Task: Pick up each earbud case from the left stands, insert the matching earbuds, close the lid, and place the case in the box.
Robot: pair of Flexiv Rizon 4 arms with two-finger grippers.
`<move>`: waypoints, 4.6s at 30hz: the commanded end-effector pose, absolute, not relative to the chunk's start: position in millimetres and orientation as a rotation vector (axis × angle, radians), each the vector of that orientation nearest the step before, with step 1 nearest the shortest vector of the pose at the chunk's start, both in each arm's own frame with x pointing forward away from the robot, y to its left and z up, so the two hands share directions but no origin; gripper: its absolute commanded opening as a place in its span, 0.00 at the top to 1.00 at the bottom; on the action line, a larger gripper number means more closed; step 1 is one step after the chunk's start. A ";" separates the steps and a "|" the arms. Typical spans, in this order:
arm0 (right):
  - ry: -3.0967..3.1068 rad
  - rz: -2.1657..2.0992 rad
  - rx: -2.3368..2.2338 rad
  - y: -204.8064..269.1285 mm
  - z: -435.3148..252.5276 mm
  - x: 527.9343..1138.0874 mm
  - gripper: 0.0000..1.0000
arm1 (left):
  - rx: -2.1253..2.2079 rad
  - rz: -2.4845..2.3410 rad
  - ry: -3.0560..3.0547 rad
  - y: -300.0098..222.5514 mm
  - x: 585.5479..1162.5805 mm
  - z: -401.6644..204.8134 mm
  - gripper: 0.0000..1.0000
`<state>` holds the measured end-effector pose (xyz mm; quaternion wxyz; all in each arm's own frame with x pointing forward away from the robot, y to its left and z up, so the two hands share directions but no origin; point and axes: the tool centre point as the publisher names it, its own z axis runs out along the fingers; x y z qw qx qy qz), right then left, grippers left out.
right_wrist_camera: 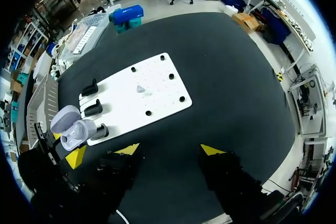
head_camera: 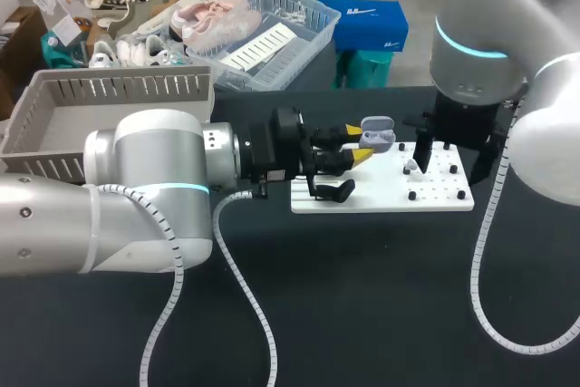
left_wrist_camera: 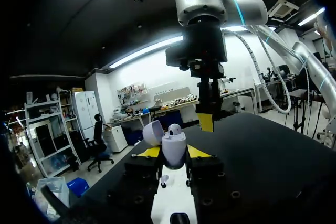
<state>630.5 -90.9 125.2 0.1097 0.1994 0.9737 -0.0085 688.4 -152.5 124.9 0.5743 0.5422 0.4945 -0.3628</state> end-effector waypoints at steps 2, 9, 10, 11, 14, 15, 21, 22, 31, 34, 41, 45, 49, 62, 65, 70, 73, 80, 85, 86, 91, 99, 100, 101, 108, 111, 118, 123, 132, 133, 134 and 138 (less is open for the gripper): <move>2.867 0.074 0.546 -100.5 104.4 649.6 0.34 | 1.265 -0.845 1.159 -153.5 688.0 124.3 1.00; 2.836 0.228 0.500 -109.5 85.5 676.8 0.36 | 1.265 -0.845 1.159 -153.5 688.0 124.3 1.00; 2.832 0.219 0.489 -108.6 84.6 679.9 0.37 | 1.265 -0.845 1.159 -153.5 688.0 124.3 1.00; 2.830 0.238 0.480 -107.8 83.2 682.4 0.38 | 1.265 -0.845 1.159 -153.5 688.0 124.3 1.00; 2.814 0.245 0.457 -104.2 79.5 690.2 0.38 | 1.265 -0.845 1.159 -153.5 688.0 124.3 1.00; 2.813 0.244 0.450 -102.3 78.4 692.6 0.38 | 1.265 -0.845 1.159 -153.5 688.0 124.3 1.00; 2.805 0.258 0.386 -93.2 68.9 703.0 0.42 | 1.265 -0.845 1.159 -153.5 688.0 124.3 1.00; 2.803 0.257 0.383 -92.0 67.3 704.1 0.42 | 1.265 -0.845 1.159 -153.5 688.0 124.3 1.00; 2.817 0.312 0.346 -87.2 54.4 713.5 0.50 | 1.265 -0.845 1.159 -153.5 688.0 124.3 1.00; 2.821 0.324 0.340 -84.5 50.0 716.1 0.50 | 1.265 -0.845 1.159 -153.5 688.0 124.3 1.00; 2.841 0.340 0.331 -79.0 42.0 722.5 0.48 | 1.265 -0.845 1.159 -153.5 688.0 124.3 1.00; 2.848 0.340 0.329 -77.0 39.5 726.0 0.50 | 1.265 -0.845 1.159 -153.5 688.0 124.3 1.00; 2.855 0.342 0.336 -77.8 36.3 729.9 0.50 | 1.265 -0.845 1.159 -153.5 688.0 124.3 1.00; 2.861 0.367 0.340 -72.7 30.6 744.8 0.54 | 1.265 -0.845 1.159 -153.5 688.0 124.3 1.00; 2.863 0.369 0.339 -71.7 29.2 746.2 0.54 | 1.265 -0.845 1.159 -153.5 688.0 124.3 1.00; 2.869 0.371 0.342 -71.7 28.1 746.5 0.62 | 1.265 -0.845 1.159 -153.5 688.0 124.3 1.00; 2.870 0.372 0.345 -71.7 26.2 746.9 0.63 | 1.265 -0.845 1.159 -153.5 688.0 124.3 1.00; 2.874 0.373 0.347 -69.9 25.0 748.0 0.62 | 1.265 -0.845 1.159 -153.5 688.0 124.3 1.00; 2.875 0.376 0.353 -69.9 23.7 749.8 0.64 | 1.265 -0.845 1.159 -153.5 688.0 124.3 1.00; 2.876 0.377 0.354 -69.9 23.6 749.9 0.65 | 1.265 -0.845 1.159 -153.5 688.0 124.3 1.00; 2.876 0.377 0.361 -70.5 22.8 750.4 0.71 | 1.265 -0.845 1.159 -153.5 688.0 124.3 1.00; 2.880 0.375 0.366 -70.4 20.3 751.7 0.86 | 1.265 -0.845 1.159 -153.5 688.0 124.3 1.00; 2.882 0.375 0.366 -70.3 19.8 751.9 0.87 | 1.265 -0.845 1.159 -153.5 688.0 124.3 1.00; 2.882 0.375 0.367 -70.3 19.7 752.0 0.89 | 1.265 -0.845 1.159 -153.5 688.0 124.3 1.00; 2.884 0.372 0.371 -70.6 19.6 752.7 1.00 | 1.265 -0.845 1.159 -153.5 688.0 124.3 1.00; 2.884 0.368 0.372 -71.8 21.4 751.3 1.00 | 1.265 -0.845 1.159 -153.5 688.0 124.3 1.00; 2.872 0.365 0.387 -80.1 32.6 745.2 1.00 | 1.265 -0.845 1.159 -153.5 688.0 124.3 1.00; 2.859 0.365 0.392 -84.4 42.4 735.8 1.00 | 1.265 -0.845 1.159 -153.5 688.0 124.3 1.00; 2.828 0.346 0.370 -92.5 68.9 708.5 1.00 | 1.265 -0.845 1.159 -153.5 688.0 124.3 1.00; 2.828 0.345 0.369 -93.4 72.2 704.7 1.00 | 1.265 -0.845 1.159 -153.5 688.0 124.3 1.00; 2.825 0.340 0.362 -93.9 75.9 700.7 1.00 | 1.265 -0.845 1.159 -153.5 688.0 124.3 1.00; 2.815 0.328 0.357 -96.5 91.1 684.6 1.00 | 1.265 -0.845 1.159 -153.5 688.0 124.3 1.00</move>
